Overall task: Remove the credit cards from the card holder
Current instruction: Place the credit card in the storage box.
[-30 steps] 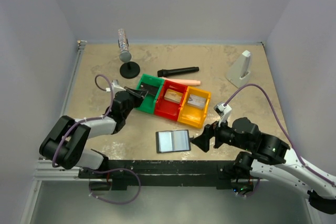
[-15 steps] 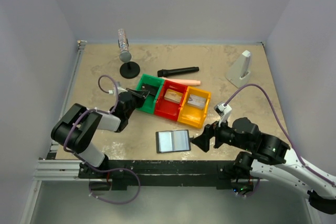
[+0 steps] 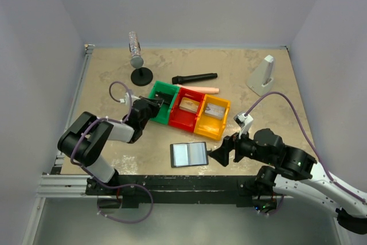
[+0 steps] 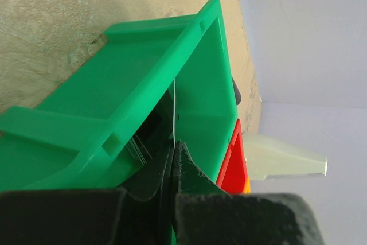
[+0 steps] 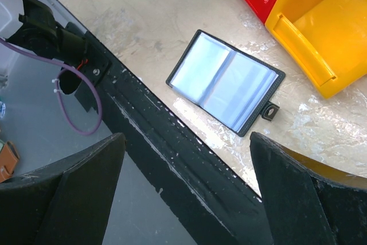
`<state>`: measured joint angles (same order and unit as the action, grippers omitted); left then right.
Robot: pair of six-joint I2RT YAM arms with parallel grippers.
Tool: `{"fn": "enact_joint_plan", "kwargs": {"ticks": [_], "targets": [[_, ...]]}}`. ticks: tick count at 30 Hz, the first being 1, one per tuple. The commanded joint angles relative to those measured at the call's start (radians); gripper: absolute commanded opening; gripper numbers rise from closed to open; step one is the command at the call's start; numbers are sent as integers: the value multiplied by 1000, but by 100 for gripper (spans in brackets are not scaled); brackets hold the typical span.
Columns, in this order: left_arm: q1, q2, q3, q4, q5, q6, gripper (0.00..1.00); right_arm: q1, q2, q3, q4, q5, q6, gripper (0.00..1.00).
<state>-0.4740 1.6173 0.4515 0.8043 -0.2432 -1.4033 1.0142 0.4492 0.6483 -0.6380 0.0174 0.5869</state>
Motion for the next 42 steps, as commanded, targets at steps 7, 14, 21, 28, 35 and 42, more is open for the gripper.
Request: {"fn": "enact_joint_plan", "kwargs": {"ticks": [7, 14, 21, 28, 35, 42], "targets": [[-6, 18, 78, -77, -36, 6, 0, 1, -26, 5, -22, 30, 10, 95], [-8, 32, 110, -143, -18, 26, 3, 0, -30, 5, -32, 35, 11, 95], [-6, 39, 139, -180, 10, 53, 11, 1, -27, 8, -34, 33, 11, 95], [-8, 29, 144, -215, 25, 67, 21, 1, -32, 7, -29, 30, 11, 96], [-6, -28, 122, -257, 28, 86, 30, 0, -21, 10, -29, 29, 10, 96], [-3, -86, 111, -358, 27, 116, 33, 0, -10, 13, -19, 30, 5, 96]]}}
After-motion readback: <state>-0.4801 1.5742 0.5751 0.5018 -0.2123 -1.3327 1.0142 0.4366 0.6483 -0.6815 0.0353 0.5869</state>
